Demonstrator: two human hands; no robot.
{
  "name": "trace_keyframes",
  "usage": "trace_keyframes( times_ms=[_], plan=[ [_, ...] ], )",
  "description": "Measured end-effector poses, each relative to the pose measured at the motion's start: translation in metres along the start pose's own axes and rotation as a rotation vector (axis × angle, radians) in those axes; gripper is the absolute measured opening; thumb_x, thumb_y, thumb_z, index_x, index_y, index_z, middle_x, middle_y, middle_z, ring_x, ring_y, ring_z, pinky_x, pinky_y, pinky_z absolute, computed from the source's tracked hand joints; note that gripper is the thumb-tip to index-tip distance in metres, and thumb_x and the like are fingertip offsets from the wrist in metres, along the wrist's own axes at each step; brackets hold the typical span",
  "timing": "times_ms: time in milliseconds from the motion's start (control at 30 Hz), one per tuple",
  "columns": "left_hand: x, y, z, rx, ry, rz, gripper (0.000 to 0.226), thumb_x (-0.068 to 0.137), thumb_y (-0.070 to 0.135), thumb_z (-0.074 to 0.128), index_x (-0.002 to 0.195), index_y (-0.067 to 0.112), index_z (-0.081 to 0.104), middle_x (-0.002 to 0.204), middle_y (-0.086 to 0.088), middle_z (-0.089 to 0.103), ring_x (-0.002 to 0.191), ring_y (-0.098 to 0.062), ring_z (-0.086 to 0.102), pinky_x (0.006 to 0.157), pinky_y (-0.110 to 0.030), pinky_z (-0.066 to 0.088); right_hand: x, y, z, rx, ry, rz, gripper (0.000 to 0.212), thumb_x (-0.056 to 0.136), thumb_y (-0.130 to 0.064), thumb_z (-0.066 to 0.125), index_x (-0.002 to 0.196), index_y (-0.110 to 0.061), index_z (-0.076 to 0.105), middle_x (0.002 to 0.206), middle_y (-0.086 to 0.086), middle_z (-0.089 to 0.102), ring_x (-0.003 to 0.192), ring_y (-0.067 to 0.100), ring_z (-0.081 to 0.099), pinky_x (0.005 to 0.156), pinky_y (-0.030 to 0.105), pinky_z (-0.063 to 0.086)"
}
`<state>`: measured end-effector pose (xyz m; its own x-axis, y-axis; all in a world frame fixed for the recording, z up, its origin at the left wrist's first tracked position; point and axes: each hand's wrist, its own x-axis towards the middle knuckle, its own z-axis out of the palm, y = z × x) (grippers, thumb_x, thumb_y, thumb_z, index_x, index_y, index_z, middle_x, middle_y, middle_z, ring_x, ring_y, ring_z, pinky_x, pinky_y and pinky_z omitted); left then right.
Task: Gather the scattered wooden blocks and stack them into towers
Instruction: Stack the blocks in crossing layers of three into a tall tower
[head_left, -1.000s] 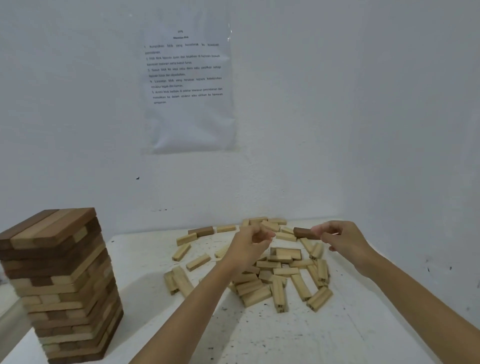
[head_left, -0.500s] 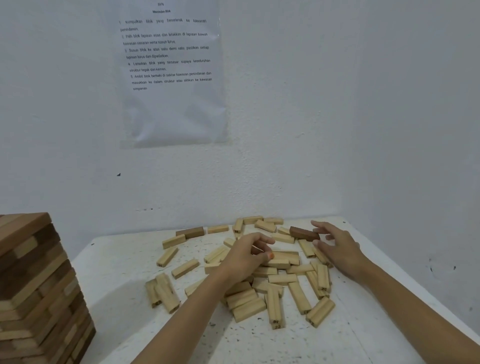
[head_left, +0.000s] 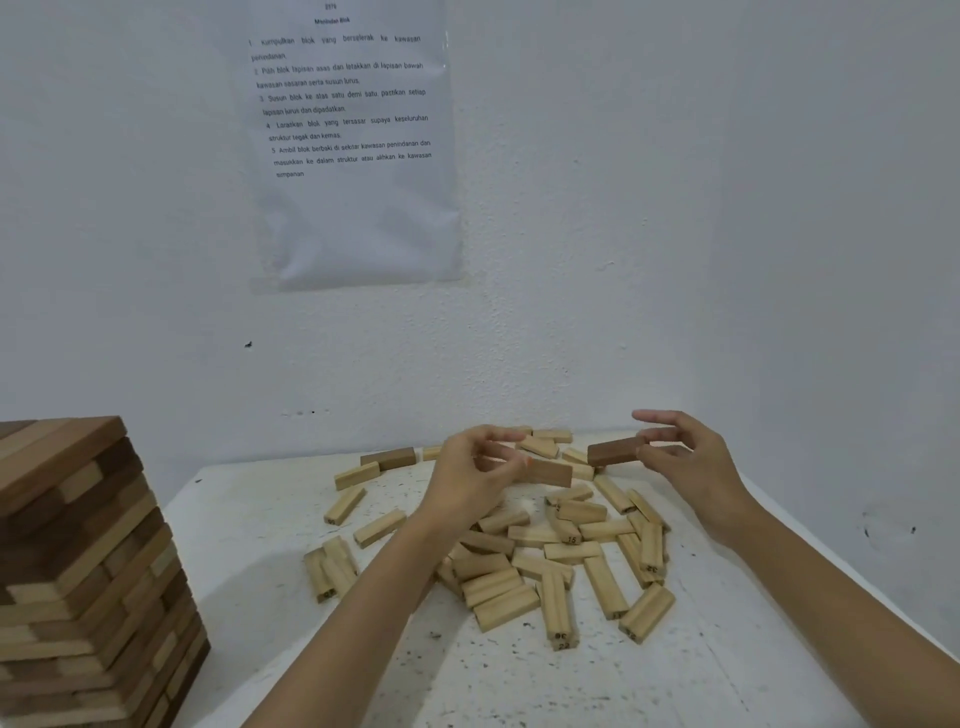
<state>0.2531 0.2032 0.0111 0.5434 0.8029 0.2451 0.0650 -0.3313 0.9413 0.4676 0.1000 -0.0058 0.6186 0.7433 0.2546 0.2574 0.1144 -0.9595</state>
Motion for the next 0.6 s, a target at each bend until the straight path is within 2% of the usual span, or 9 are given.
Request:
trace_keyframes(
  times_ms=[100, 200, 300, 400, 500, 600],
  plan=[
    [-0.001, 0.005, -0.015, -0.113, 0.074, -0.028, 0.019, 0.088, 0.011, 0.066, 0.106, 0.017, 0.068, 0.091, -0.006, 0.066, 0.084, -0.015, 0.068, 0.077, -0.023, 0.058, -0.003, -0.006, 0.006, 0.111, -0.007, 0.029, 0.034, 0.085, -0.002, 0.066, 0.115, -0.019, 0.066, 0.103, 0.008, 0.068, 0.095, 0.018, 0.062, 0.091, 0.031, 0.047],
    [-0.002, 0.007, -0.032, -0.234, 0.166, -0.043, 0.021, 0.089, 0.007, 0.064, 0.109, 0.011, 0.066, 0.092, -0.011, 0.064, 0.085, -0.014, 0.069, 0.070, -0.018, 0.056, -0.005, -0.011, 0.019, 0.288, -0.022, 0.125, 0.034, 0.088, -0.001, 0.065, 0.120, -0.012, 0.063, 0.101, 0.014, 0.069, 0.089, 0.016, 0.062, 0.087, 0.026, 0.047],
    [-0.002, 0.005, -0.048, -0.337, 0.302, -0.050, 0.026, 0.090, 0.007, 0.062, 0.116, 0.004, 0.062, 0.100, -0.021, 0.063, 0.088, -0.020, 0.066, 0.067, -0.018, 0.056, -0.006, -0.017, 0.039, 0.458, -0.074, 0.252, 0.028, 0.091, -0.005, 0.061, 0.118, -0.013, 0.064, 0.103, 0.012, 0.067, 0.090, 0.021, 0.062, 0.087, 0.033, 0.049],
    [-0.001, 0.004, -0.065, -0.426, 0.452, -0.073, 0.023, 0.092, 0.009, 0.060, 0.115, 0.006, 0.061, 0.091, -0.011, 0.065, 0.080, -0.016, 0.064, 0.070, -0.027, 0.057, -0.006, -0.025, 0.064, 0.478, -0.193, 0.298, 0.023, 0.097, -0.007, 0.052, 0.114, -0.015, 0.064, 0.096, 0.009, 0.067, 0.087, 0.025, 0.066, 0.085, 0.038, 0.049],
    [0.000, -0.004, -0.083, -0.448, 0.615, -0.081, 0.016, 0.094, 0.014, 0.058, 0.109, 0.011, 0.063, 0.087, -0.003, 0.065, 0.070, -0.010, 0.061, 0.055, -0.018, 0.051, -0.002, -0.035, 0.096, 0.406, -0.288, 0.304, 0.025, 0.100, -0.007, 0.047, 0.116, -0.014, 0.064, 0.083, 0.007, 0.062, 0.073, 0.019, 0.063, 0.072, 0.032, 0.048],
    [-0.001, -0.017, -0.093, -0.410, 0.723, -0.100, 0.012, 0.096, 0.018, 0.056, 0.104, 0.013, 0.063, 0.089, -0.003, 0.063, 0.066, -0.010, 0.058, 0.046, -0.016, 0.047, 0.006, -0.042, 0.130, 0.215, -0.371, 0.269, 0.027, 0.094, -0.012, 0.061, 0.120, -0.019, 0.061, 0.073, 0.002, 0.053, 0.057, 0.012, 0.049, 0.049, 0.021, 0.041]
  ],
)
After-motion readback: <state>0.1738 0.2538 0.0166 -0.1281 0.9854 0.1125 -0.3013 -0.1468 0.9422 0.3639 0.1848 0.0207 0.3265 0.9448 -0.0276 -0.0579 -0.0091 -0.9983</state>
